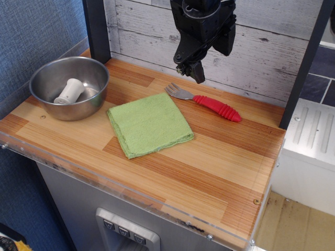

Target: Move cloth to the far right front table

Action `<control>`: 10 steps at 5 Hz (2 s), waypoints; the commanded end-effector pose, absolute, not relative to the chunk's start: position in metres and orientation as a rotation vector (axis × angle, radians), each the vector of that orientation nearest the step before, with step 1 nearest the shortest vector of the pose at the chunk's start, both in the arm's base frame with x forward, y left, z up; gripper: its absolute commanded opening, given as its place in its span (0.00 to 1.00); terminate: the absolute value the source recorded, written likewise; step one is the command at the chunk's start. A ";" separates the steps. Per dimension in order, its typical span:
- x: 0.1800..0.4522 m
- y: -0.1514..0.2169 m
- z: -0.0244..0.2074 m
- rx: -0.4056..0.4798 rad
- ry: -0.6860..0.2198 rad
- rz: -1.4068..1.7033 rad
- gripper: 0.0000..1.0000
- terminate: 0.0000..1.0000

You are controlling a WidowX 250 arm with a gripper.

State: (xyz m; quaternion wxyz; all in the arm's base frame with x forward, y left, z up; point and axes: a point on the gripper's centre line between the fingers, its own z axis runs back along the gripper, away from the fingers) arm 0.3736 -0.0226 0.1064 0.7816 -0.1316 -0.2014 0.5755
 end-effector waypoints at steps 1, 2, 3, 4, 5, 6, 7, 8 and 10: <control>0.374 -0.023 0.106 -0.284 -0.435 1.243 1.00 0.00; 0.367 -0.013 0.108 -0.227 -0.388 1.267 1.00 0.00; 0.361 -0.002 0.108 -0.164 -0.365 1.292 1.00 0.00; 0.345 0.016 0.108 -0.095 -0.344 1.339 1.00 0.00; 0.332 0.032 0.096 -0.018 -0.304 1.363 1.00 0.00; 0.322 0.039 0.079 0.021 -0.256 1.390 1.00 0.00; 0.315 0.039 0.063 0.015 -0.230 1.414 1.00 0.00; 0.312 0.045 0.046 0.027 -0.212 1.459 1.00 0.00; 0.314 0.057 0.027 0.050 -0.213 1.550 1.00 0.00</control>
